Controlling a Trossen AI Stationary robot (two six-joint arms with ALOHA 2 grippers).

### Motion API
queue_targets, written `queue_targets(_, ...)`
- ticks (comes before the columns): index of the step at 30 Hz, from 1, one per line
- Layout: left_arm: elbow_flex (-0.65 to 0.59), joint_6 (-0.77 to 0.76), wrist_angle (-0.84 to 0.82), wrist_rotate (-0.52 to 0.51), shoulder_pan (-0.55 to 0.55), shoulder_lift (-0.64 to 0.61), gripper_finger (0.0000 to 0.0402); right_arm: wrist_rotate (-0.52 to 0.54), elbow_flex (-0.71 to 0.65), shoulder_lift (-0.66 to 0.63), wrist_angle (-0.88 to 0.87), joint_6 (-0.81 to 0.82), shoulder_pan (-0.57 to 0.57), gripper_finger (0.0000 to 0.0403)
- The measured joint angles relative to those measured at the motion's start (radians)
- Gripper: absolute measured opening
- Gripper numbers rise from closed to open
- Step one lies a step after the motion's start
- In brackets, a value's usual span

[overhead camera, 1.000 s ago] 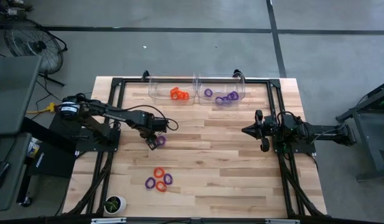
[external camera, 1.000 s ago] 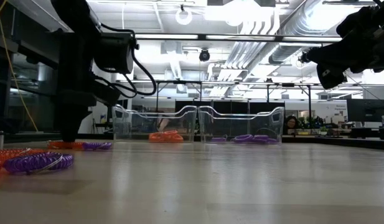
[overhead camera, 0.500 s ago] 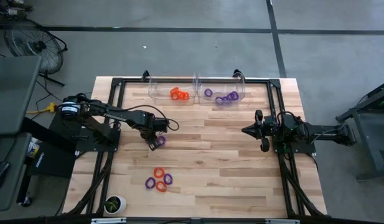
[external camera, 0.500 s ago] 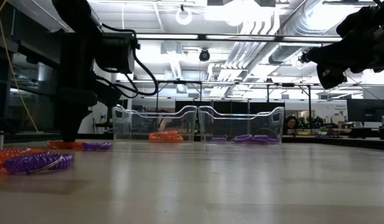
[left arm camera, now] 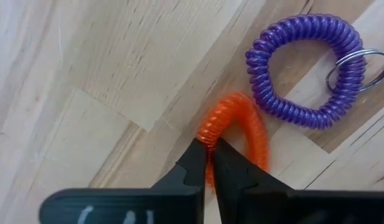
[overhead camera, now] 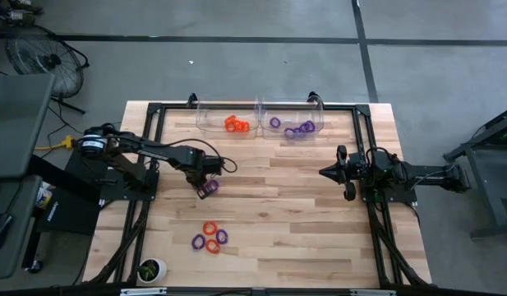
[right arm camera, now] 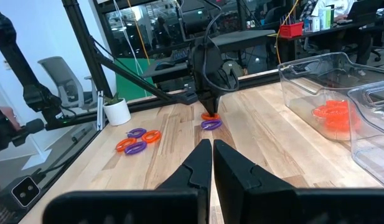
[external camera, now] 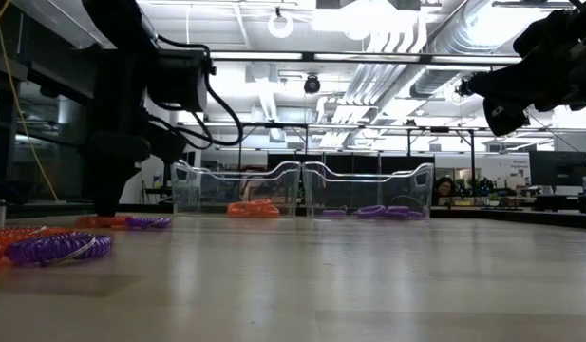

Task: Sort spring keychains
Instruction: Put the orange spring keychain into the left transparent bin

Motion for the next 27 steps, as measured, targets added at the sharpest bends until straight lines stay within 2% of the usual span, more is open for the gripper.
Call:
queue_targets(17,0.182,0.02,-0.148,-0.048,0.0,-0.067,0.0003,0.0,0.0,0.0,0.0,0.0,0.0,0.0012)
queue_targets(27,0.367,0.077,-0.189,-0.079,0.05,-0.075,0.0003,0.0,0.0,0.0,0.0,0.0,0.0,0.0012)
